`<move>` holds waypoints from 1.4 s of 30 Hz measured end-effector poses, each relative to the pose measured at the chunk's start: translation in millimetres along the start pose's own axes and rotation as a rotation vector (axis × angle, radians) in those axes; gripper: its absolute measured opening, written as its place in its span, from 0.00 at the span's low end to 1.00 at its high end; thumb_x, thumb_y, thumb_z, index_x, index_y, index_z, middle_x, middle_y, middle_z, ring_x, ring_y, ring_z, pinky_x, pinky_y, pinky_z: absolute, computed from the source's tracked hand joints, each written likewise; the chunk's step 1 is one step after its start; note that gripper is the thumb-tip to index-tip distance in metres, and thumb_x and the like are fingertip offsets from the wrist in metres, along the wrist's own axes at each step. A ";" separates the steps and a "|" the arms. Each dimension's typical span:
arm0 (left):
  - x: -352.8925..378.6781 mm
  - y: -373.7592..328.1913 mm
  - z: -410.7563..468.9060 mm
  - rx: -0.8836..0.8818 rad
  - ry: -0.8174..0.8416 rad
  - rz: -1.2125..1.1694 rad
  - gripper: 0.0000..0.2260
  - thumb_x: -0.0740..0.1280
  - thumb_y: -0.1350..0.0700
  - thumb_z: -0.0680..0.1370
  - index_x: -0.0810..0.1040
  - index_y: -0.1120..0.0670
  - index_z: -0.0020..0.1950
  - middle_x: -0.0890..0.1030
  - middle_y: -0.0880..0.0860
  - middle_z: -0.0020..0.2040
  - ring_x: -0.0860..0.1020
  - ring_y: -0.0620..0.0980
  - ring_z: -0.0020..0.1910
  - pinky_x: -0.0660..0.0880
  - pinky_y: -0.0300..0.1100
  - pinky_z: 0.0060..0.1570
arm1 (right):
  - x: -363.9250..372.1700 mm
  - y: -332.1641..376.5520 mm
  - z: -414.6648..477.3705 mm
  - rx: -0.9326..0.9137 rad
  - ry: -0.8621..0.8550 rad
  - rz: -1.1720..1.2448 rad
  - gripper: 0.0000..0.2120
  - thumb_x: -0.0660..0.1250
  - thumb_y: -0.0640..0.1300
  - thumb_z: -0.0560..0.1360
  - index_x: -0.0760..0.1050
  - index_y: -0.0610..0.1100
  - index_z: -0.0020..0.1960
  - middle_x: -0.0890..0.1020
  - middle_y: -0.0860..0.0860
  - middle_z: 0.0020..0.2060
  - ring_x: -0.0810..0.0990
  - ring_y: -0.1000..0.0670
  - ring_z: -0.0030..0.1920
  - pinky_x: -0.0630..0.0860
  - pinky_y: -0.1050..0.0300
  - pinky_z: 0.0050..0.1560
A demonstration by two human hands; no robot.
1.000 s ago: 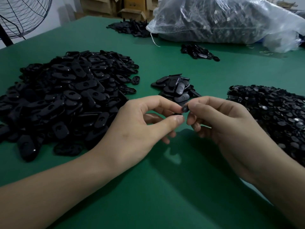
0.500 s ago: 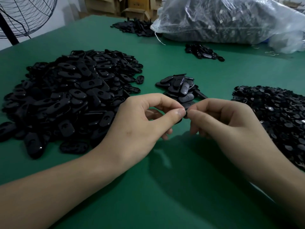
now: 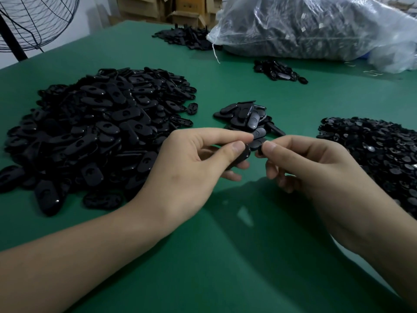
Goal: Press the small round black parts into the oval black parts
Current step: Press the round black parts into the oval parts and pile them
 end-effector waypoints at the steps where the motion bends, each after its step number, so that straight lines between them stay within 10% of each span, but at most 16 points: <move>1: -0.3 2.0 0.8 -0.029 -0.001 -0.020 0.12 0.68 0.65 0.82 0.87 0.50 0.55 0.88 0.49 0.45 0.87 0.46 0.45 0.82 0.35 0.43 | -0.5 0.2 0.1 -0.002 -0.008 0.003 0.11 0.72 0.55 0.68 0.84 0.49 0.39 0.80 0.49 0.31 0.73 0.53 0.32 0.69 0.65 0.31; 6: 4.7 5.5 0.5 -0.139 0.052 -0.050 0.18 0.64 0.69 0.82 0.83 0.51 0.64 0.87 0.44 0.54 0.85 0.41 0.53 0.78 0.36 0.61 | -2.1 -1.0 1.5 0.002 -0.030 0.049 0.11 0.74 0.55 0.67 0.83 0.48 0.38 0.79 0.49 0.32 0.72 0.52 0.31 0.68 0.63 0.32; 20: 0.7 -0.3 1.3 -0.166 -0.014 -0.317 0.19 0.76 0.60 0.66 0.84 0.55 0.57 0.88 0.54 0.47 0.87 0.46 0.49 0.82 0.37 0.46 | -3.9 -1.5 -0.1 0.048 -0.035 0.149 0.10 0.76 0.53 0.65 0.80 0.47 0.37 0.76 0.49 0.33 0.70 0.52 0.30 0.66 0.59 0.37; 42: 10.6 -6.7 -4.0 -0.214 0.030 -0.481 0.17 0.75 0.61 0.64 0.87 0.54 0.53 0.88 0.51 0.50 0.85 0.42 0.53 0.80 0.35 0.55 | -8.0 13.6 -3.5 -0.216 -0.131 0.108 0.08 0.77 0.52 0.64 0.84 0.48 0.37 0.73 0.48 0.28 0.67 0.50 0.29 0.66 0.60 0.34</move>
Point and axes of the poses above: each hand's wrist, its own z-axis towards the middle knuckle, its own x-axis out of the palm, y = z × x, the point moved 6 cm from there along z, towards the middle knuckle
